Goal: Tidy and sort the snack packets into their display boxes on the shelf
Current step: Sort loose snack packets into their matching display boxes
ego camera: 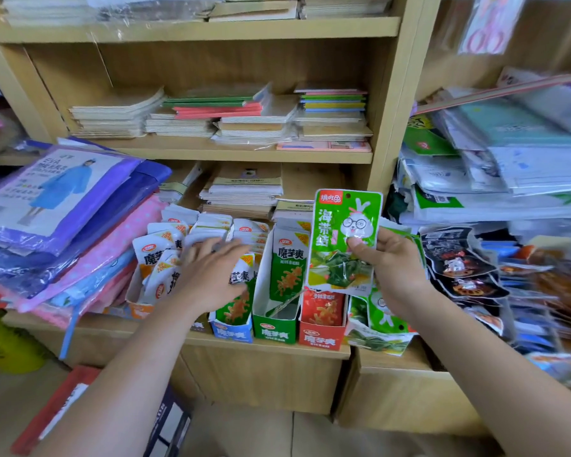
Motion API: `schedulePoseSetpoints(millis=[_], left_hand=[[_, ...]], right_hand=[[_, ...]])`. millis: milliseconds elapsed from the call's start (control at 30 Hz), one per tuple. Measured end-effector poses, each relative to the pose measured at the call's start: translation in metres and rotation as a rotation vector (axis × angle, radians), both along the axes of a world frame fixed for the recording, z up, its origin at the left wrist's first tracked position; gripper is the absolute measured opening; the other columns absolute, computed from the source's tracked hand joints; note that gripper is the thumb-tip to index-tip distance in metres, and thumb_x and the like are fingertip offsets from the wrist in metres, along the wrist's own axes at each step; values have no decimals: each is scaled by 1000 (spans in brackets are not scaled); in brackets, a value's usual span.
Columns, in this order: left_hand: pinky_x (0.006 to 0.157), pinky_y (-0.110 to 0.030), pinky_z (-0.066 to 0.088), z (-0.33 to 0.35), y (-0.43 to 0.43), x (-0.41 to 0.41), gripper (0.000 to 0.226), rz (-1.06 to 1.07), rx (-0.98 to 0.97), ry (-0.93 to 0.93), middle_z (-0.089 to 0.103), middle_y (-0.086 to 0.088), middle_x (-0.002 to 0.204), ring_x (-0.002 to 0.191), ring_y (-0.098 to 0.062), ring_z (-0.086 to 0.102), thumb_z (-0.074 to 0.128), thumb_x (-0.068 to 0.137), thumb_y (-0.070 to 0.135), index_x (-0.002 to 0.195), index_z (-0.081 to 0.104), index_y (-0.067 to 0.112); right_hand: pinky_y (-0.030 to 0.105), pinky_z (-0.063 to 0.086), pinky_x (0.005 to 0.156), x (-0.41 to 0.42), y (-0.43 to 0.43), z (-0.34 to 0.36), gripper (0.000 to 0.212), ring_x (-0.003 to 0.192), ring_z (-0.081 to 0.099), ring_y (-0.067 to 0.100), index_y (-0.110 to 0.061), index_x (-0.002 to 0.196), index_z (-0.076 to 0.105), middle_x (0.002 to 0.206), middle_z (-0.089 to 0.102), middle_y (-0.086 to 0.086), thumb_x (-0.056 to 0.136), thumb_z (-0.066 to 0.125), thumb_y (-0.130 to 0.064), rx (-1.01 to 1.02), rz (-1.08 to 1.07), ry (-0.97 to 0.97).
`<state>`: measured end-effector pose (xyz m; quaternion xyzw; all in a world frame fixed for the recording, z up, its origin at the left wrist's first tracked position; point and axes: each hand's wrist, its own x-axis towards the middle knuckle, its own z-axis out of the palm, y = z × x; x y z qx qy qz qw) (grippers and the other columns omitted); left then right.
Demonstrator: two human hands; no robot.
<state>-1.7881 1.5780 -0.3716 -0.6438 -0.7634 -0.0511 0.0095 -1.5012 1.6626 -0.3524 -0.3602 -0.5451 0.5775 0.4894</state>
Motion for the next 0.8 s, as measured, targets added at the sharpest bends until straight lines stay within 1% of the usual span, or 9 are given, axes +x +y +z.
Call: schedulePoseSetpoints(millis=[100, 233, 333, 400, 467, 567, 633, 700, 800], left_hand=[[111, -44, 18, 0, 2, 3, 79, 31, 27, 48, 28, 16, 161, 146, -20, 21, 69, 88, 49, 154, 27, 41], [97, -41, 22, 3, 4, 5, 61, 76, 155, 63, 52, 7, 143, 132, -23, 36, 72, 87, 44, 143, 50, 37], [93, -43, 31, 1, 3, 6, 44, 67, 227, 12, 62, 1, 126, 121, -27, 50, 76, 86, 35, 128, 66, 30], [78, -39, 40, 1, 1, 5, 27, 59, 312, -115, 66, -2, 110, 104, -30, 61, 77, 87, 26, 114, 74, 22], [66, -34, 38, 1, -1, 3, 17, 61, 355, -202, 65, -3, 98, 89, -31, 63, 77, 87, 21, 104, 77, 19], [60, -32, 36, -1, -6, 1, 9, 80, 403, -224, 61, 1, 89, 81, -26, 60, 78, 86, 24, 95, 78, 21], [59, -33, 42, -2, -10, 3, 7, 86, 431, -245, 59, 4, 87, 79, -22, 58, 79, 86, 25, 92, 78, 21], [62, -38, 50, -2, -13, 4, 5, 83, 443, -268, 63, 2, 88, 80, -23, 61, 78, 87, 24, 91, 78, 22], [61, -40, 54, 0, -18, 6, 5, 122, 458, -321, 72, 1, 81, 76, -24, 67, 76, 89, 25, 94, 78, 25]], right_hand=[[48, 58, 89, 12, 2, 7, 16, 100, 72, 30, -9, 107, 72, 102, 76, 10, 92, 68, -6, 44, -82, -25], [43, 59, 86, 42, 13, 17, 17, 91, 74, 19, -13, 104, 74, 95, 78, -1, 88, 74, -9, 174, -267, -166], [40, 60, 74, 65, 17, 15, 18, 82, 73, 16, -16, 97, 75, 87, 76, -4, 80, 79, -15, 343, -364, -538], [33, 53, 65, 74, 15, 8, 20, 73, 68, 15, -17, 95, 74, 79, 72, -5, 78, 82, -22, 382, -307, -821], [31, 48, 61, 74, 13, -1, 27, 69, 63, 15, -19, 95, 71, 75, 69, -6, 78, 82, -37, 379, -256, -1045], [39, 52, 68, 67, 10, -5, 55, 88, 65, 31, -14, 113, 57, 101, 68, 7, 76, 80, -48, 397, -292, -1189], [40, 46, 69, 63, 6, -3, 80, 101, 60, 38, -12, 135, 40, 123, 51, 13, 75, 83, -42, 406, -335, -1178], [42, 46, 75, 61, 1, 0, 99, 112, 50, 38, -16, 149, 27, 130, 37, 14, 72, 86, -37, 457, -389, -1164], [43, 50, 76, 64, -1, -1, 87, 112, 44, 35, -20, 143, 45, 126, 44, 10, 68, 88, -29, 727, -443, -1176]])
